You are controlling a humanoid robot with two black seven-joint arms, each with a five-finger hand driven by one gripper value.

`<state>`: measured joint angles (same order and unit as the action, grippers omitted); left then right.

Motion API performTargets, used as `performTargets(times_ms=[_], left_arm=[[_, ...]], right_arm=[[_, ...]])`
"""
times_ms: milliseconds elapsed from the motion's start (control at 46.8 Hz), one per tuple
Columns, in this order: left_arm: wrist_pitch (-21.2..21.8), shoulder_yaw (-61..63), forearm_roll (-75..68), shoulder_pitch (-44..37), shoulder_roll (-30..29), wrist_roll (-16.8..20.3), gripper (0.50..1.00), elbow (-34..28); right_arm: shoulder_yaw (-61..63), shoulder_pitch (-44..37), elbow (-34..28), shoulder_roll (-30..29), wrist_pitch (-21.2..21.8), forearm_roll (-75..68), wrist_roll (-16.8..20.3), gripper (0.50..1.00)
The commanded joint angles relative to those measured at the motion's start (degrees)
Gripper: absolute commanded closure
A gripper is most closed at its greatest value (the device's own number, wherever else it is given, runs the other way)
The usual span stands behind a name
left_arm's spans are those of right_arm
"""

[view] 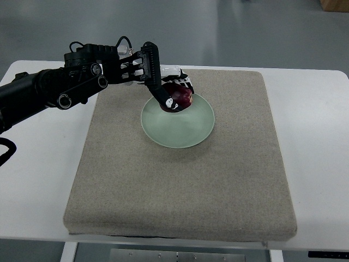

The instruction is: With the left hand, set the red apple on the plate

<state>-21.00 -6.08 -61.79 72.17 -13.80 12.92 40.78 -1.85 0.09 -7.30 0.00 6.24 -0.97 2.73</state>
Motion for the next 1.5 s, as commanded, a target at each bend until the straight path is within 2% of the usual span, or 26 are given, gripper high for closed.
performTargets(times_ms=[0,128,299,385,492,556,705,1111,1197,1389,1475], left_arm=[[-0.7,0.0,0.0,-0.1,0.0,0.0,1.000,0.0],[-1.7,0.3,0.0,-0.2,0.2,0.0,0.986,0.0],[-1.7,0.0,0.0,-0.4,0.3,0.0,0.778,0.0],[-1.7,0.0,0.0,-0.4,0.3,0.0,0.750,0.0],[-1.6,0.0,0.1,-0.4,0.4,0.0,0.656,0.0],[-1.6,0.0,0.1,-0.5,0.4,0.0,0.647,0.0],[-1.6,0.0,0.4,-0.5,0.4,0.0,0.534,-0.1],[0.2,-0.4,0.4,-0.4,0.6,0.0,0.529,-1.8],[3.6,-0.6,0.5,-0.4,0.8,0.0,0.531,-2.5],[15.4,-0.7,0.8,-0.4,0.8,0.0,0.531,-3.7],[17.7,-0.7,0.9,-0.3,0.8,0.0,0.531,-5.2]], right_arm=[[0.0,0.0,0.0,0.0,0.0,0.0,0.0,0.570],[0.0,0.0,0.0,0.0,0.0,0.0,0.0,0.570],[0.0,0.0,0.0,0.0,0.0,0.0,-0.1,0.568],[0.0,0.0,0.0,0.0,-0.1,0.0,0.0,0.568],[0.0,0.0,0.0,0.0,0.0,0.0,-0.1,0.570],[0.0,0.0,0.0,0.0,0.0,0.0,0.0,0.568],[0.0,0.0,0.0,0.0,0.0,0.0,0.0,0.568],[0.0,0.0,0.0,0.0,0.0,0.0,0.0,0.568],[0.0,0.0,0.0,0.0,0.0,0.0,0.0,0.568],[0.0,0.0,0.0,0.0,0.0,0.0,-0.1,0.570],[0.0,0.0,0.0,0.0,0.0,0.0,0.0,0.568]])
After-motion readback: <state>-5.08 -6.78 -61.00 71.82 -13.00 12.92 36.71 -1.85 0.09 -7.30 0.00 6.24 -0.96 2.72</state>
